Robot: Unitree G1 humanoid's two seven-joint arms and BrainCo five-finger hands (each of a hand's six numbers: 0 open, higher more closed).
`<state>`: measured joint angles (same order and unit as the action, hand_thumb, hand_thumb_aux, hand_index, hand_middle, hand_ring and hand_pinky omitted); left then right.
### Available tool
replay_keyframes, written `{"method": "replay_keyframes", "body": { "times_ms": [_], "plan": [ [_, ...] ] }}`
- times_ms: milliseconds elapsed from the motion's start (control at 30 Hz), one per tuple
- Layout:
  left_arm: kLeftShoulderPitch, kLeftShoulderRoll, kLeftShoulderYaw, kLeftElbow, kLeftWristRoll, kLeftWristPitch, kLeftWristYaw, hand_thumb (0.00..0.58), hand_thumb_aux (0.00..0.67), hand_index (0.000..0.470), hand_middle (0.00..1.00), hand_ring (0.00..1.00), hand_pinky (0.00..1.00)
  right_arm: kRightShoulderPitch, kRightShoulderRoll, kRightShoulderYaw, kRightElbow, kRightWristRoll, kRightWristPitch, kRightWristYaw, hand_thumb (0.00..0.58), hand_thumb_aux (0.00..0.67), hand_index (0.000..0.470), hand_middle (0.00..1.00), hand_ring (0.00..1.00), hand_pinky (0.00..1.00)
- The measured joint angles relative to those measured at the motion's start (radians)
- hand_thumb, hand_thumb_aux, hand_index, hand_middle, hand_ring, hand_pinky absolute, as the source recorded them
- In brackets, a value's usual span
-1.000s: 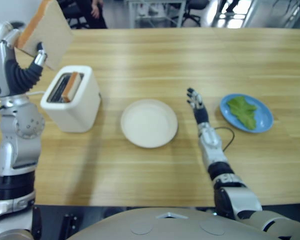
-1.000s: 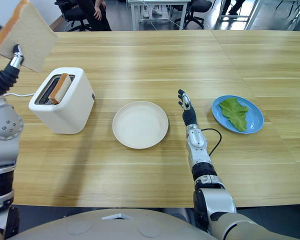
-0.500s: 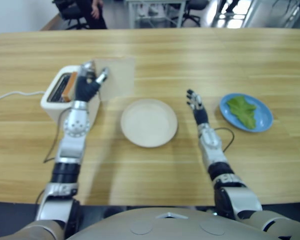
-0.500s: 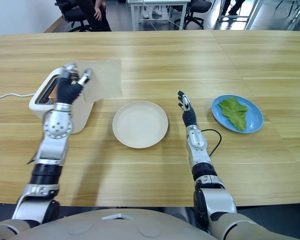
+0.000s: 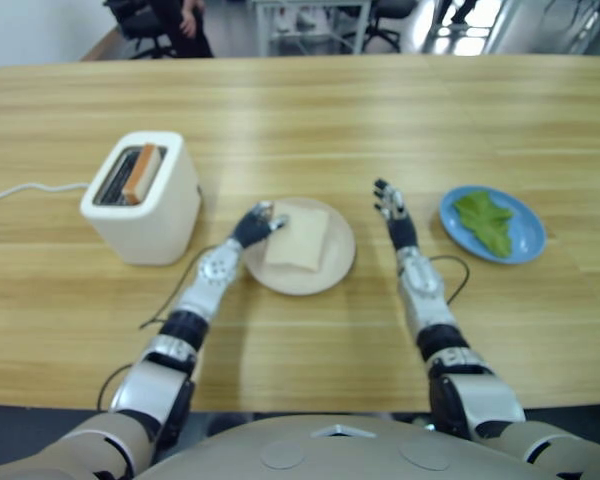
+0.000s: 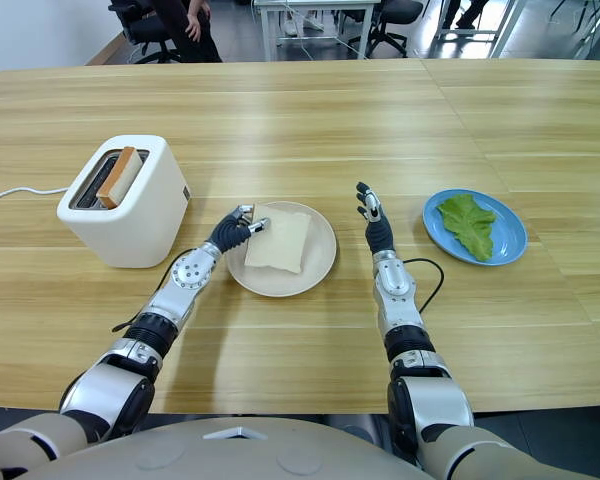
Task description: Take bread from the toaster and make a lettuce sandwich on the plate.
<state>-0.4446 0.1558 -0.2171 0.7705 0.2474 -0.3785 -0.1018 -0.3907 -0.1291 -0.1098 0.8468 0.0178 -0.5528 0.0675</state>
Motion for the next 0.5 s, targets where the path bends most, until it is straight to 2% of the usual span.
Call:
{"method": "replay_keyframes", "body": {
  "times_ms": [67,100,133,167,200,267,433,500],
  "plan": [
    [-0.005,0.014,-0.013,0.000,0.026,-0.014,0.002,0.580,0.670,0.460,1.00,1.00,1.00,0.000,0.002,0.000,0.000,0.000,0.000,-0.001,0.000,0.000,0.000,0.00,0.00,0.00],
    [-0.006,0.027,-0.025,-0.010,0.045,-0.019,0.005,0.505,0.428,0.294,1.00,1.00,1.00,0.000,0.002,0.000,0.000,0.000,0.000,-0.001,0.000,0.000,0.000,0.00,0.00,0.00],
    [-0.006,0.036,-0.029,-0.021,0.062,-0.021,0.008,0.000,0.000,0.000,0.82,0.82,0.82,0.000,0.002,0.000,0.000,0.000,0.000,-0.002,0.000,0.000,0.000,0.00,0.00,0.00],
    [-0.005,0.048,-0.042,-0.036,0.087,-0.020,0.022,0.000,0.000,0.000,0.33,0.33,0.33,0.000,0.002,0.000,-0.001,0.000,0.000,-0.002,0.000,0.000,0.000,0.00,0.00,0.00],
    [-0.004,0.061,-0.052,-0.054,0.114,-0.016,0.034,0.000,0.000,0.000,0.00,0.00,0.00,0.000,0.003,0.000,-0.001,0.000,0.000,-0.002,0.000,0.000,0.000,0.00,0.00,0.00],
    [0.000,0.089,-0.071,-0.100,0.179,0.006,0.076,0.000,0.000,0.000,0.00,0.00,0.00,0.000,0.003,0.000,-0.003,0.000,0.000,-0.002,0.000,0.000,0.000,0.00,0.00,0.00],
    [0.056,0.185,-0.107,-0.392,0.426,0.094,0.211,0.000,0.000,0.000,0.00,0.00,0.00,0.002,0.004,0.002,-0.006,0.000,0.001,-0.002,0.000,0.000,0.000,0.00,0.00,0.00],
    [0.081,0.196,-0.108,-0.514,0.478,0.096,0.241,0.000,0.000,0.000,0.00,0.00,0.00,0.004,0.003,0.001,-0.008,0.000,0.002,-0.002,0.000,0.000,0.000,0.00,0.00,0.00]
  ]
}}
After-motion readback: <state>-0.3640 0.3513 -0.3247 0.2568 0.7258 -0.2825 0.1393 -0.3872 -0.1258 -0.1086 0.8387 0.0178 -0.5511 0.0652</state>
